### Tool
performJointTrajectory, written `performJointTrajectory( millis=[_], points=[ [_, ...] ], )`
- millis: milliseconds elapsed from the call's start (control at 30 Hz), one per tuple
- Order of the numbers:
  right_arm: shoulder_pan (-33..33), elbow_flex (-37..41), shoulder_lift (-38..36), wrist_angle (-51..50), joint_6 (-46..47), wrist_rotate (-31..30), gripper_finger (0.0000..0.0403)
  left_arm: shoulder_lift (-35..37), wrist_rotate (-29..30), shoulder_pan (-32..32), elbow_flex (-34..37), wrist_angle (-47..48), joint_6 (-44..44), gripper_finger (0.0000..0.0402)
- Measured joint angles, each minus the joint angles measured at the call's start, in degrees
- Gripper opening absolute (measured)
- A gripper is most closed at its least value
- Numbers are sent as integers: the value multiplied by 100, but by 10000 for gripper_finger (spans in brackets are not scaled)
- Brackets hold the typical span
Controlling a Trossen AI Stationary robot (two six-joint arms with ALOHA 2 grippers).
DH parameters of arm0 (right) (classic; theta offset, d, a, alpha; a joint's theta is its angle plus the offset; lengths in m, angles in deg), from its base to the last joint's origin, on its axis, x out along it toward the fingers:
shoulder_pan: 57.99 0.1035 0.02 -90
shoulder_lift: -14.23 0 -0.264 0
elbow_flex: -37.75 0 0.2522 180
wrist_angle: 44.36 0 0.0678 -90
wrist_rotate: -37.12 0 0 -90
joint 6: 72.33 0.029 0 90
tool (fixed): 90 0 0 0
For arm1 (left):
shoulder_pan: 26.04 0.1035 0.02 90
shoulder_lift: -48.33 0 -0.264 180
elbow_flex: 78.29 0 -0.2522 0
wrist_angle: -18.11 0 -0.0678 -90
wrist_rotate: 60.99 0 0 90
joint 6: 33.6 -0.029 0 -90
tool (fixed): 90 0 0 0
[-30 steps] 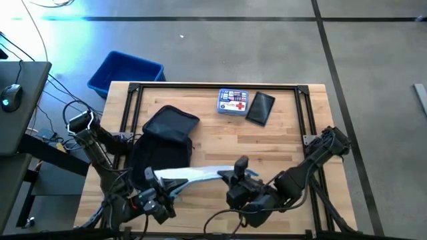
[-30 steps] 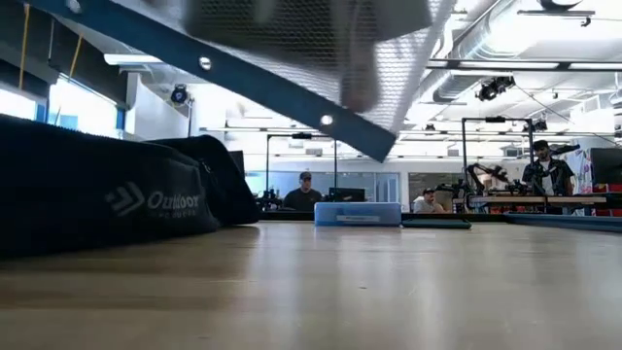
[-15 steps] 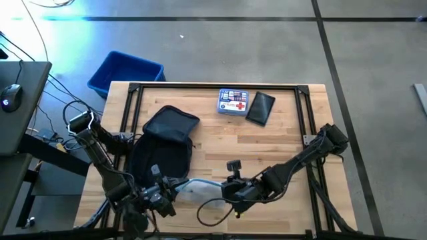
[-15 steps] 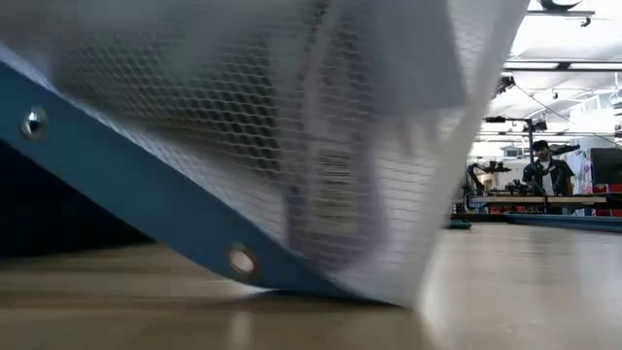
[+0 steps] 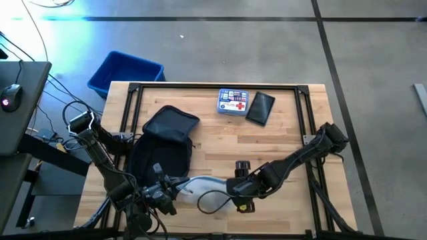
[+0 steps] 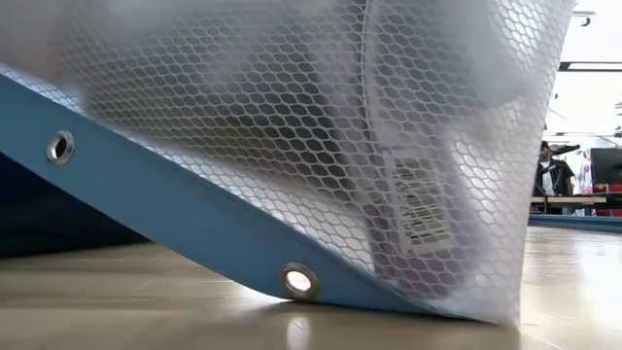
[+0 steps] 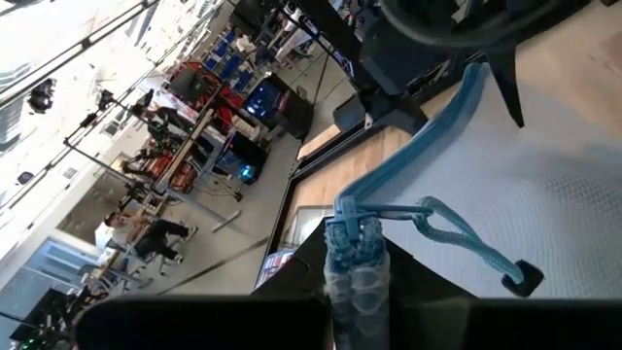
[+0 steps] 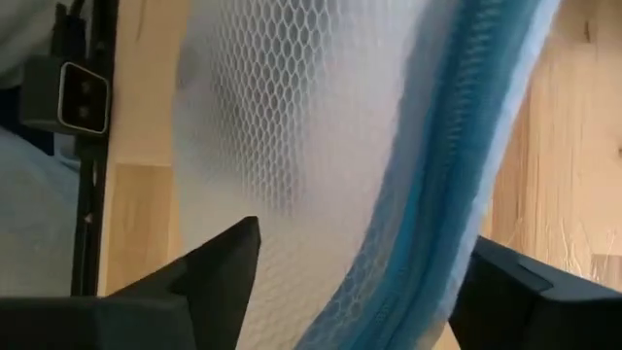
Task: Unpack backpack
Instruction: Put the blue zipper bag in the black backpack
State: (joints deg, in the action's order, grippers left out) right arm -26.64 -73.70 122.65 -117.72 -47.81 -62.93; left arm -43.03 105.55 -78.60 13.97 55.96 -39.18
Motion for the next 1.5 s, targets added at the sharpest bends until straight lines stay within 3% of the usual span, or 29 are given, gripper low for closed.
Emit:
performJointTrajectory(
  millis=[100, 233, 300, 533, 667, 767, 933, 1033, 1167, 1400, 1500],
  points=[
    [32, -2, 0, -2, -65, -7, 213, 0, 0, 0, 0, 0, -4, 0],
    [68, -4, 0, -122, -164, -44, 54, 13, 7, 46, 0, -33, -230, 0],
    [97, -10, 0, -119, -266, -191, 18, 45, 2, 109, -43, -50, -359, 0],
    [146, -691, -4, -277, -756, -1836, 1, 242, -100, 360, -914, -327, -1789, 0],
    [64, -999, -28, 609, -1706, -2580, 0, 252, -95, 392, -1654, -463, -3126, 0],
    [-170, -822, -5, 1857, -2564, -2441, 0, 260, -92, 301, -2097, -421, -3830, 0],
    [-753, -320, 376, 4171, -3910, -1462, 0, 260, 458, -20, -2369, 19, -4068, 0],
    [-1096, -271, 752, 5199, -4381, -756, 0, 260, 532, -292, -2374, 632, -3431, 0],
    [-1540, -271, 1290, 5929, -4606, -318, 0, 260, 305, -549, -2249, 2121, -1596, 0],
    [-2048, -271, 2198, 7314, -4845, -179, 0, 254, -213, -758, -1836, 4872, 1762, 0],
    [-2172, -271, 2441, 7711, -5268, -675, 0, 254, -529, -757, -1643, 5509, 2611, 0]
  ],
)
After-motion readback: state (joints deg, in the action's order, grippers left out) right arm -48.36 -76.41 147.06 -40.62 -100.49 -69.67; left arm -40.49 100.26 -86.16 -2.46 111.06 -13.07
